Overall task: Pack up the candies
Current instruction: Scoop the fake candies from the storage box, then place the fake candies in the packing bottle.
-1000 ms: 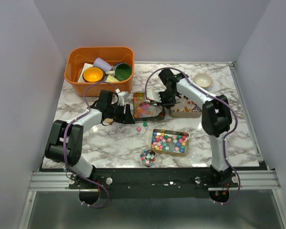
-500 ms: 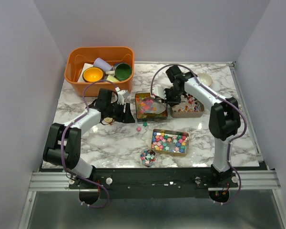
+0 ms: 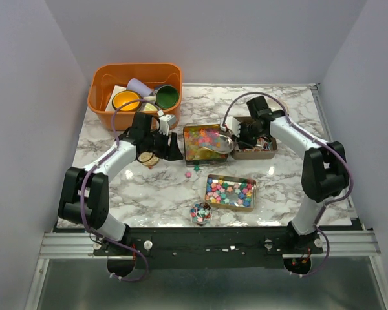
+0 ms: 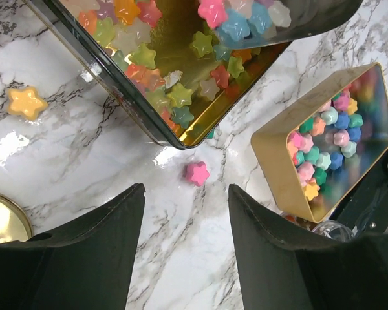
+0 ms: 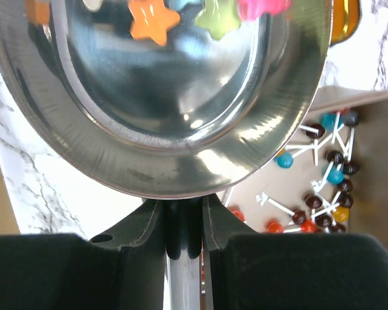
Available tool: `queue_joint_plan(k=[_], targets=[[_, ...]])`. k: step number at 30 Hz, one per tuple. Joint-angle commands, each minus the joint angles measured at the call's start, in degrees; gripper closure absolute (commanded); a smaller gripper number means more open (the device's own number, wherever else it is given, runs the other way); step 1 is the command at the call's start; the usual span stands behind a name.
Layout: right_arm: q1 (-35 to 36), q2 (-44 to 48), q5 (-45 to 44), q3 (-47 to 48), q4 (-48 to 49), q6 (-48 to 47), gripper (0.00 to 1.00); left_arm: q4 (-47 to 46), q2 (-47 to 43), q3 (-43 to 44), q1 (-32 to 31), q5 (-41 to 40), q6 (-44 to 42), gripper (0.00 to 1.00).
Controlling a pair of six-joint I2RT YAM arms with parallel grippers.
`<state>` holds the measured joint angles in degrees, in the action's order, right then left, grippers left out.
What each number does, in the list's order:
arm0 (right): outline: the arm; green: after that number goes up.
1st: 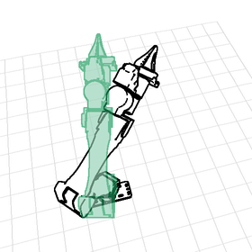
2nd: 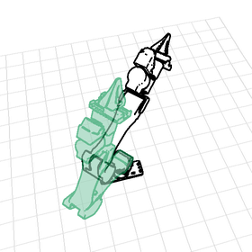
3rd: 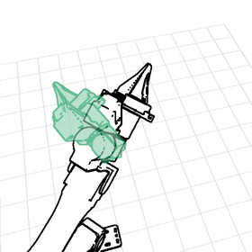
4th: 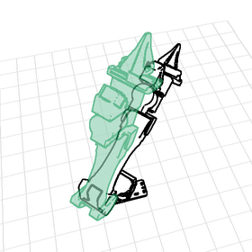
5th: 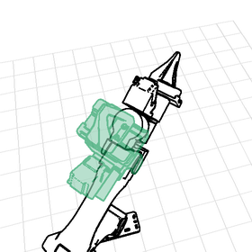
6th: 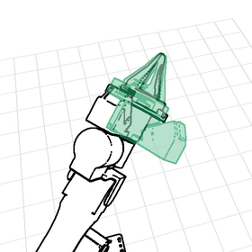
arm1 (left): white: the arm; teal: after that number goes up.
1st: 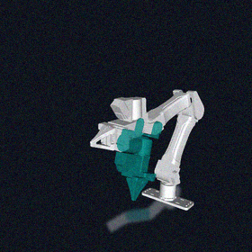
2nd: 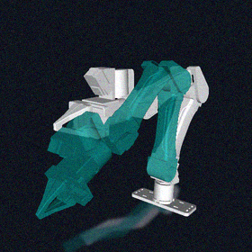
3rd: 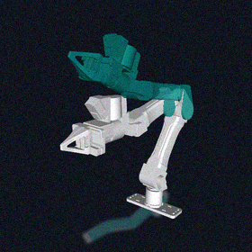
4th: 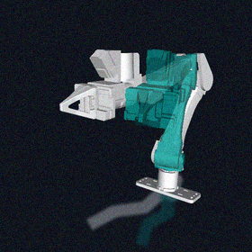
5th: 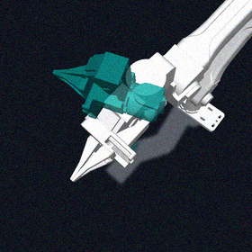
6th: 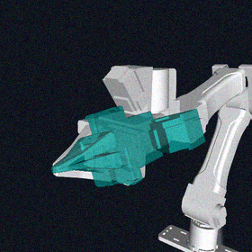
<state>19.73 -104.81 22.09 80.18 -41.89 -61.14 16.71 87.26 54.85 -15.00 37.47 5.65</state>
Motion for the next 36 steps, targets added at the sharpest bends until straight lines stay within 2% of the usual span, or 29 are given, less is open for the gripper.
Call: queue_joint_plan(k=[1, 5, 9, 16, 22, 27, 36], targets=[[-1.2, 7.4, 8.9, -7.7, 14.1, 4.9, 0.99, 3.4, -0.6, 2.5, 0.2, -1.4, -3.5, 0.36], [-1.2, 9.4, 8.9, -8.7, 13.8, 5.2, 0.99, 2.4, 1.1, 3.8, 0.2, -1.7, -2.5, 0.35], [-1.2, 13.1, 7.0, -9.6, 11.7, 1.0, 0.99, 0.7, 1.7, 4.6, 0.2, -2.8, -1.7, 0.35], [-0.5, 21.7, 4.3, -12.0, 1.0, -6.4, 0.99, -1.3, -0.2, 4.3, 0.2, -4.2, -0.8, 0.32], [1.7, 28.0, 1.5, -15.8, -6.7, -13.2, 0.99, -4.1, -3.9, 0.8, 0.9, -6.4, -1.2, 0.27], [6.9, 31.6, -3.6, -20.4, -11.0, -15.8, 0.99, -3.0, -5.5, -0.2, 2.8, -10.8, -1.3, 0.23], [17.8, 31.5, -9.9, -20.2, -13.2, -10.8, 0.99, -4.2, -8.9, -2.5, 7.6, -13.5, -1.2, 0.21]])
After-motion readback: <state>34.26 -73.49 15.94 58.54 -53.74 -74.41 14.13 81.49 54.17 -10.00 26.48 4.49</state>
